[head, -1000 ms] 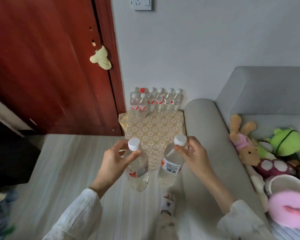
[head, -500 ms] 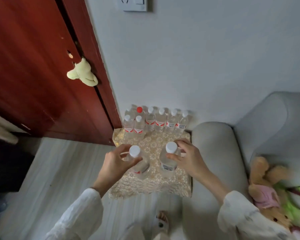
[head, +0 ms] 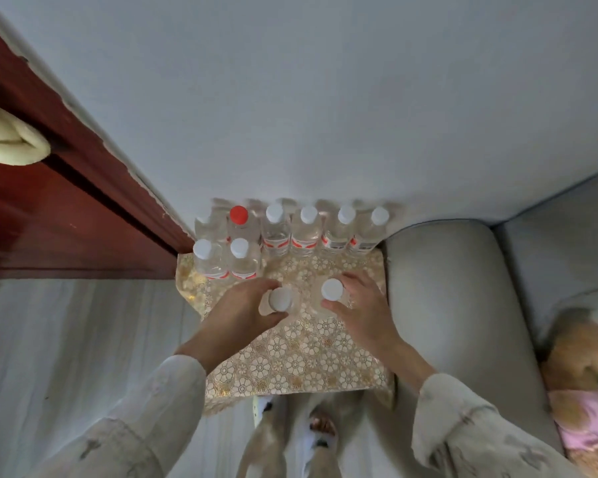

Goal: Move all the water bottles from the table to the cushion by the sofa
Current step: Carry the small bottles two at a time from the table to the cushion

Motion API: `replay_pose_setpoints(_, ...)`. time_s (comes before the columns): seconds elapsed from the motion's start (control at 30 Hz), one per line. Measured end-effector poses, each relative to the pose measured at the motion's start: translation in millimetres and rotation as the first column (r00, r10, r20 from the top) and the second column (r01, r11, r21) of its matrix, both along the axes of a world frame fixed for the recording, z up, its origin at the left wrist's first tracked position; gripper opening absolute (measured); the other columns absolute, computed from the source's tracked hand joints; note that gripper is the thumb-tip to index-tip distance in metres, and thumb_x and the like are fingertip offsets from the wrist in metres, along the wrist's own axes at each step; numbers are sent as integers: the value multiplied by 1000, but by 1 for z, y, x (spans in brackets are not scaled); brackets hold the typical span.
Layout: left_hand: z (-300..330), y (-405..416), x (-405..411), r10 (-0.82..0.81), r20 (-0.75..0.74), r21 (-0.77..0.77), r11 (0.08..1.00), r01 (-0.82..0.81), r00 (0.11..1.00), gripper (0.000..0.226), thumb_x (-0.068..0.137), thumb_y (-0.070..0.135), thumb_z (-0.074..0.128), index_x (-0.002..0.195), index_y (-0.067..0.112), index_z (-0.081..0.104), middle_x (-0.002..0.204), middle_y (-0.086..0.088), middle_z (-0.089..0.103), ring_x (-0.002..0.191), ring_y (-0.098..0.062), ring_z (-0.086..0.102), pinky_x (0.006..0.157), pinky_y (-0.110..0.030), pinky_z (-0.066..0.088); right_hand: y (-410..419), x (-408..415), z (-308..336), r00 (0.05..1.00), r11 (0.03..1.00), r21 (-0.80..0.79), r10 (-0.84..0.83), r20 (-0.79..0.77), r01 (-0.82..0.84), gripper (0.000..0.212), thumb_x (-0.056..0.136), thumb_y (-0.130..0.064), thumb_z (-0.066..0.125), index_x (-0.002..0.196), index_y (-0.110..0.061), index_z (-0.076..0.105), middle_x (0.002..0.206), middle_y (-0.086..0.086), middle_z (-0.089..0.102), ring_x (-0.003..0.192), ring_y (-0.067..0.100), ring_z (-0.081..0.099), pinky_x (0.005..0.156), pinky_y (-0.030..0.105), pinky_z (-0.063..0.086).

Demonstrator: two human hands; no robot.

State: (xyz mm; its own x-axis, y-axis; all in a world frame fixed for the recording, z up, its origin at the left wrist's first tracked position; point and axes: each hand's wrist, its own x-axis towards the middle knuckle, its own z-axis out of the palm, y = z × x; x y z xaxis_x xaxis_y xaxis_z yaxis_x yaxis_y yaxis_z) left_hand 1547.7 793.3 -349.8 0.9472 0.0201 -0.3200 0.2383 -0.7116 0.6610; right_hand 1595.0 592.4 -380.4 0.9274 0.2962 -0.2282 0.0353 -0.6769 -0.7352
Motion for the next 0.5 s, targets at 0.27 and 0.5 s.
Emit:
replay_pose_setpoints(0.27,-42,9,56,-202,82,244,953,177,976,38,71,19,73,105,6,61,112,-13,65,108,-35,55,101,-40,34,19,47,-27,990,997,81,30,-134,-20,40,75,-28,69,113,-19,58,114,-5,48,108,16,50,98,42,44)
replay_pose_setpoints(0.5,-55,17,83,-237,62,356,913,200,970,38,76,21,68,110,7,58,115,-11,63,100,-33,57,97,-31,22,33,63,-36,982,984,176,21,-187,13,36,78,-17,67,112,-22,56,112,-9,46,110,8,45,99,30,33)
